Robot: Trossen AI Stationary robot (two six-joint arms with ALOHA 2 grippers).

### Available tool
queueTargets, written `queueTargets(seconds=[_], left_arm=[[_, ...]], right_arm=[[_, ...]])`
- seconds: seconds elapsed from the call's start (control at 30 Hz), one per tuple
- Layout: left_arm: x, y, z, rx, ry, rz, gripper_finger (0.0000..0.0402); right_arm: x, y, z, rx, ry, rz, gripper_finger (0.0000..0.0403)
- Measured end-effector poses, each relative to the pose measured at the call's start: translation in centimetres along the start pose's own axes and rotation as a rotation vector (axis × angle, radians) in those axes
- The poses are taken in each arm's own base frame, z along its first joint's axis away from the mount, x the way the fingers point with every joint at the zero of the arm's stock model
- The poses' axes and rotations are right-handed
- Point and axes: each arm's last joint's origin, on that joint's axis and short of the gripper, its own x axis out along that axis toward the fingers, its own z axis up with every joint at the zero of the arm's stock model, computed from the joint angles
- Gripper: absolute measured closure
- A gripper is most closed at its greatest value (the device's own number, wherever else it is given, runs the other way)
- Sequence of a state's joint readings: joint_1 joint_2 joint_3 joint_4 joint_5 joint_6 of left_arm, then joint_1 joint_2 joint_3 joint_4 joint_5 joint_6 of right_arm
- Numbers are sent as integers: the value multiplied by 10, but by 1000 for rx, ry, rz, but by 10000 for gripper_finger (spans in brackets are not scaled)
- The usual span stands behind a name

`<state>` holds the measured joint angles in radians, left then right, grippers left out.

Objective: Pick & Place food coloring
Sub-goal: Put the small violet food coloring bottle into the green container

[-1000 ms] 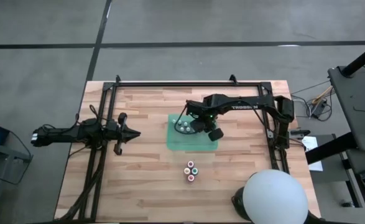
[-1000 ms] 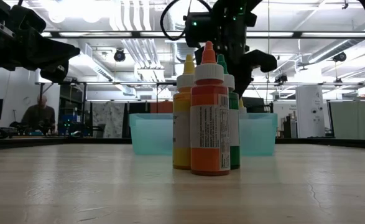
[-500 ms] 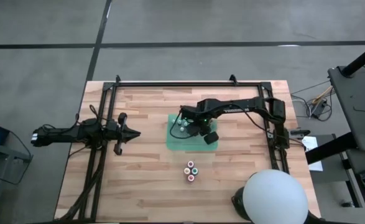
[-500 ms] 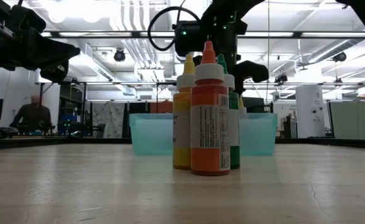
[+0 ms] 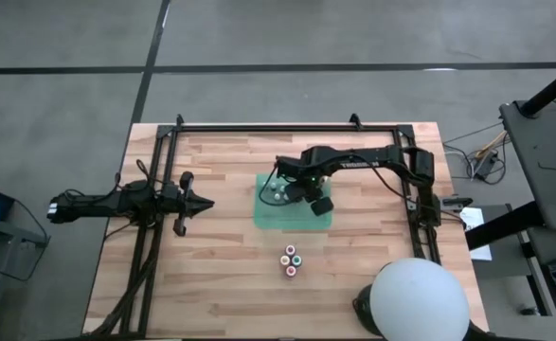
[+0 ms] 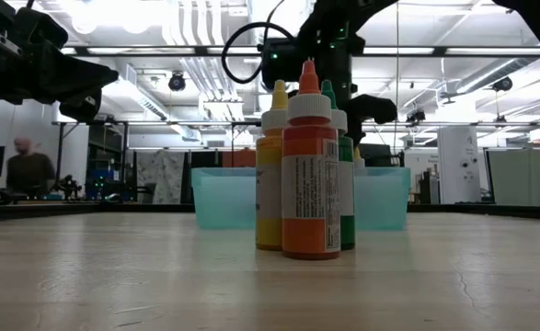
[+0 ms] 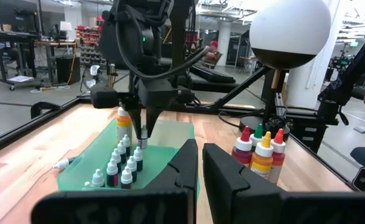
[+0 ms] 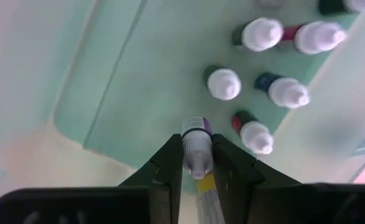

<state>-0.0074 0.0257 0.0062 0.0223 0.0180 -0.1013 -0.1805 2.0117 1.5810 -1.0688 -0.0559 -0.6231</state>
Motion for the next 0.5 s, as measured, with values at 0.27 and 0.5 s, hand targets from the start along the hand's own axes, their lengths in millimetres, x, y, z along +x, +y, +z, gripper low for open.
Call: queueTargets(seconds=[0.27,0.5], left_arm=[[0,0,0,0,1,0,401],[0,0,0,0,0,0,401]], right_arm=[[3,1,-1,-118,5,5,339],[8,0,0,-250,-14,-8,339]])
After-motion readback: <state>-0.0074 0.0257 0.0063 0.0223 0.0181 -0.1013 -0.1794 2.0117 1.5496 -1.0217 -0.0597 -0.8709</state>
